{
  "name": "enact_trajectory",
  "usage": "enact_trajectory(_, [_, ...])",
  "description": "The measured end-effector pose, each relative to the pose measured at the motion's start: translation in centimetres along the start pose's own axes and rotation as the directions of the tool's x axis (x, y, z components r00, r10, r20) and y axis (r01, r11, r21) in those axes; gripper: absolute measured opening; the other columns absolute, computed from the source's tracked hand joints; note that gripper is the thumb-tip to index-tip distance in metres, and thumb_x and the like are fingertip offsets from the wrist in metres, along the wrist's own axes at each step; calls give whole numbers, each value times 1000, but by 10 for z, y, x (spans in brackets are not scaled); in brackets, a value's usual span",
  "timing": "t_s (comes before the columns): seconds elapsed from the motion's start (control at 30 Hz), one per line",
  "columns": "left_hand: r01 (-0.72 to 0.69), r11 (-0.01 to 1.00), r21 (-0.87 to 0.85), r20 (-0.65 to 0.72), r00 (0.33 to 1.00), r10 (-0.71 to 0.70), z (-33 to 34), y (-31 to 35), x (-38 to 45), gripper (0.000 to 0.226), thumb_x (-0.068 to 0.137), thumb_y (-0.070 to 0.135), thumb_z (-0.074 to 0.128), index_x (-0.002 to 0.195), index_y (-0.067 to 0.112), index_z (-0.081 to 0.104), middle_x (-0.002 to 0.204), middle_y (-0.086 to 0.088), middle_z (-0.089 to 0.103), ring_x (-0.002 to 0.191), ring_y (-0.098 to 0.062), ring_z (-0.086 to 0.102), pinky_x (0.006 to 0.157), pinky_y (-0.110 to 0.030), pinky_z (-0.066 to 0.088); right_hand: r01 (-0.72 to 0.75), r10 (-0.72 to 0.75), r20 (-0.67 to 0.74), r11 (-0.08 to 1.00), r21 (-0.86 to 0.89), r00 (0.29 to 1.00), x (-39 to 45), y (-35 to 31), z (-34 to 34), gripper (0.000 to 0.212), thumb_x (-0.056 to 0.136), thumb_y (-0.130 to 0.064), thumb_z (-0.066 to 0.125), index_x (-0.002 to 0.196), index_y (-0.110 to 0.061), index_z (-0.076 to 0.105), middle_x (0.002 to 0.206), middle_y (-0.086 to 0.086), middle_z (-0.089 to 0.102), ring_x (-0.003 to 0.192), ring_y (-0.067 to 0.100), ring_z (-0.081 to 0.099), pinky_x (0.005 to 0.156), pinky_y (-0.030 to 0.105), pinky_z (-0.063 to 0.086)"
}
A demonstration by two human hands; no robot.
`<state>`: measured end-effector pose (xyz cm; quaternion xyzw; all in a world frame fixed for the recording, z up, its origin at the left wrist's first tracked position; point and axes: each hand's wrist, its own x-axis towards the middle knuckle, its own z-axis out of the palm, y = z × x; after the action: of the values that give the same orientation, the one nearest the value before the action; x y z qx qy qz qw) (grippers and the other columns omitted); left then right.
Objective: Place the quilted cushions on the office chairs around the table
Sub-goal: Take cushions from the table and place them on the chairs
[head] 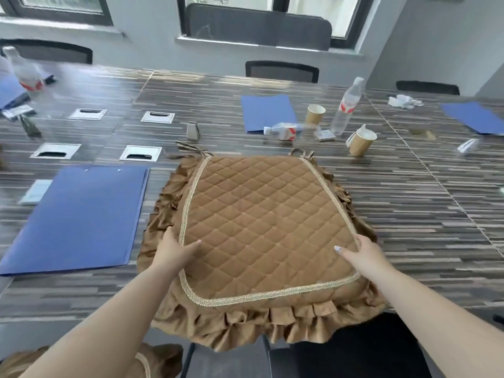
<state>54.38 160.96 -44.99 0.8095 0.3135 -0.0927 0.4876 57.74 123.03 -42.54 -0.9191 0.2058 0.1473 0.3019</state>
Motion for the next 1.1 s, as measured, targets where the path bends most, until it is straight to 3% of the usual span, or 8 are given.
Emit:
enact_trajectory(0.17, [64, 995, 71, -11, 998, -63, 8, -7, 24, 88, 73, 45, 76, 143, 11, 36, 137, -11, 54, 124, -33, 53, 101, -43, 44, -65, 66, 24, 997, -42, 998, 32, 24, 14, 73, 68, -50, 74, 129, -16, 54, 126, 7, 62, 115, 30, 58, 97, 41, 47])
enact_trajectory(0.3, [84, 996, -16, -94, 992, -85, 11, -10, 24, 85, 69, 46, 78, 138, 11, 44, 133, -8, 58, 121, -32, 54, 101, -47, 44, -129, 124, -92, 990, -50, 988, 51, 26, 21, 82, 56, -65, 70, 119, -12, 59, 119, 14, 63, 109, 36, 58, 92, 45, 50])
enact_trajectory(0.4, [116, 987, -108, -172, 976, -134, 9, -8, 21, 82, 68, 52, 74, 135, 12, 46, 130, -8, 59, 118, -32, 56, 101, -50, 44, -136, 135, -170, 991, 4, 976, 51, 11, 14, 69, 67, -57, 74, 110, -5, 60, 112, 17, 63, 105, 37, 58, 84, 42, 51])
enact_trajectory(0.5, [97, 974, -206, -195, 971, -138, 2, 2, 18, 62, 81, 42, 69, 128, 5, 52, 120, -4, 61, 107, -25, 58, 94, -38, 47, -81, 100, -218, 992, 92, 971, 40, -7, 2, 48, 75, -42, 76, 98, -7, 53, 104, 13, 62, 103, 37, 59, 77, 38, 45])
enact_trajectory(0.67, [93, 953, -289, -174, 974, -148, -9, 10, -6, 56, 84, 45, 65, 123, 6, 63, 116, -10, 65, 106, -29, 60, 89, -37, 48, 68, -8, -336, 984, 167, 942, -6, -10, -10, 37, 82, -30, 71, 104, -7, 52, 96, 7, 58, 87, 29, 54, 69, 34, 37])
enact_trajectory(0.87, [36, 939, -342, -193, 975, -108, -18, 10, -60, 52, 84, 43, 67, 123, 10, 64, 115, -7, 65, 96, -21, 56, 86, -34, 47, 122, -3, -362, 944, 305, 932, -62, 26, -34, 39, 85, -30, 69, 112, -8, 51, 81, -9, 51, 84, 22, 53, 71, 32, 40])
enact_trajectory(1.0, [-12, 938, -346, -203, 977, -62, -15, 13, -106, 46, 85, 42, 66, 117, 10, 67, 103, -4, 64, 94, -21, 58, 81, -32, 46, 159, -27, -374, 932, 327, 927, -92, 50, -55, 43, 84, -28, 70, 115, -6, 51, 95, 2, 56, 88, 24, 54, 77, 36, 44])
enact_trajectory(1.1, [-37, 936, -349, -209, 977, -39, -5, 13, -148, 48, 83, 45, 67, 117, 11, 67, 105, -4, 64, 96, -22, 58, 86, -34, 48, 191, -43, -380, 912, 362, 924, -121, 79, -78, 37, 84, -30, 69, 109, -11, 49, 99, 2, 55, 89, 23, 52, 76, 35, 42])
